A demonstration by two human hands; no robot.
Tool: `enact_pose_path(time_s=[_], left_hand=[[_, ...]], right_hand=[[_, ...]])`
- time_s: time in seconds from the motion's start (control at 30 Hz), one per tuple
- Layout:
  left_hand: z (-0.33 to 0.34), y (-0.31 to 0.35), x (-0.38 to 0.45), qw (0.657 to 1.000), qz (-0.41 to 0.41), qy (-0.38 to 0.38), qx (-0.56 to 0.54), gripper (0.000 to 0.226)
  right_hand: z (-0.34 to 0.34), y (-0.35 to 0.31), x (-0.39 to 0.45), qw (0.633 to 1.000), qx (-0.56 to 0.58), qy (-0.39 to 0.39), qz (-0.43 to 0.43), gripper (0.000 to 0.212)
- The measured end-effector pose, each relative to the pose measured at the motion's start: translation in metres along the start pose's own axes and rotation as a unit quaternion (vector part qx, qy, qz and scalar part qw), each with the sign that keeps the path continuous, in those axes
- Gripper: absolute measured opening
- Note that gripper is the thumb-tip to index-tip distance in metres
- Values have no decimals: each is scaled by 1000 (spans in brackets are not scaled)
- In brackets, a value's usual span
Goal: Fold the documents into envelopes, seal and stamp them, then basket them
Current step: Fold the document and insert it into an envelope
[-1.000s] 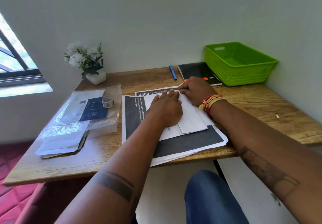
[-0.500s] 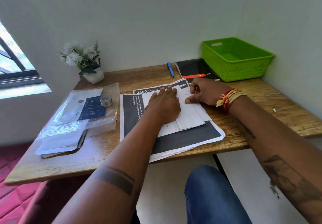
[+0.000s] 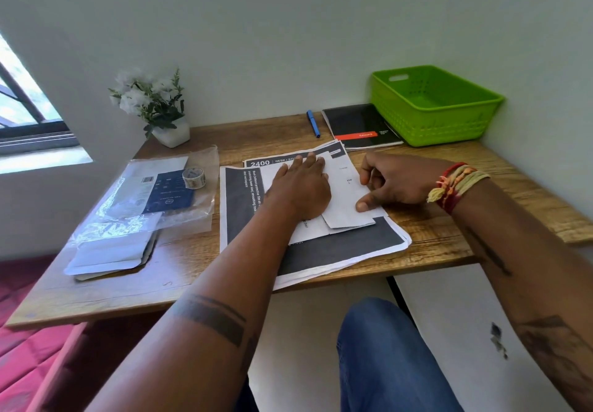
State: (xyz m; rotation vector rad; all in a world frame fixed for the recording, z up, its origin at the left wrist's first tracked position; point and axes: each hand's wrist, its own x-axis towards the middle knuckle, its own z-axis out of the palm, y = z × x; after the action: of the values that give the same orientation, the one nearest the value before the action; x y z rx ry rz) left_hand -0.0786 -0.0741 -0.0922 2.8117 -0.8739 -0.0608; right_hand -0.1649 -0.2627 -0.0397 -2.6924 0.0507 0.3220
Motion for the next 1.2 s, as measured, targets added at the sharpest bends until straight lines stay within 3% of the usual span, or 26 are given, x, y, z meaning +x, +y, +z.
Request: enact_pose_path(time_s=[0.23, 0.3, 0.37, 0.47, 0.67, 1.03, 1.2], left_hand=[[-1, 0, 1, 1000, 1, -4, 2, 58], [-1, 0, 0, 1000, 0, -2, 1, 58], [-1, 0, 0, 1000, 1, 1, 1, 58], [0, -1, -1, 1000, 6, 0, -1, 58], [1, -2, 0, 1000, 9, 13, -13, 57], [4, -3, -1, 999, 13, 37, -36, 56], [4, -3, -2, 998, 10, 49, -44, 55]], right_hand=[[-12, -2, -9, 996, -46, -81, 6, 71], [-21, -6, -6, 996, -7, -90, 13, 66], [-22, -11, 8, 998, 51, -23, 6, 47], [-11, -18, 44, 984, 99, 151, 4, 18], [-8, -31, 93, 939, 279, 153, 128, 15], [-11, -49, 114, 972, 161, 116, 128, 23], [-3, -52, 117, 977, 7, 187, 106, 24]])
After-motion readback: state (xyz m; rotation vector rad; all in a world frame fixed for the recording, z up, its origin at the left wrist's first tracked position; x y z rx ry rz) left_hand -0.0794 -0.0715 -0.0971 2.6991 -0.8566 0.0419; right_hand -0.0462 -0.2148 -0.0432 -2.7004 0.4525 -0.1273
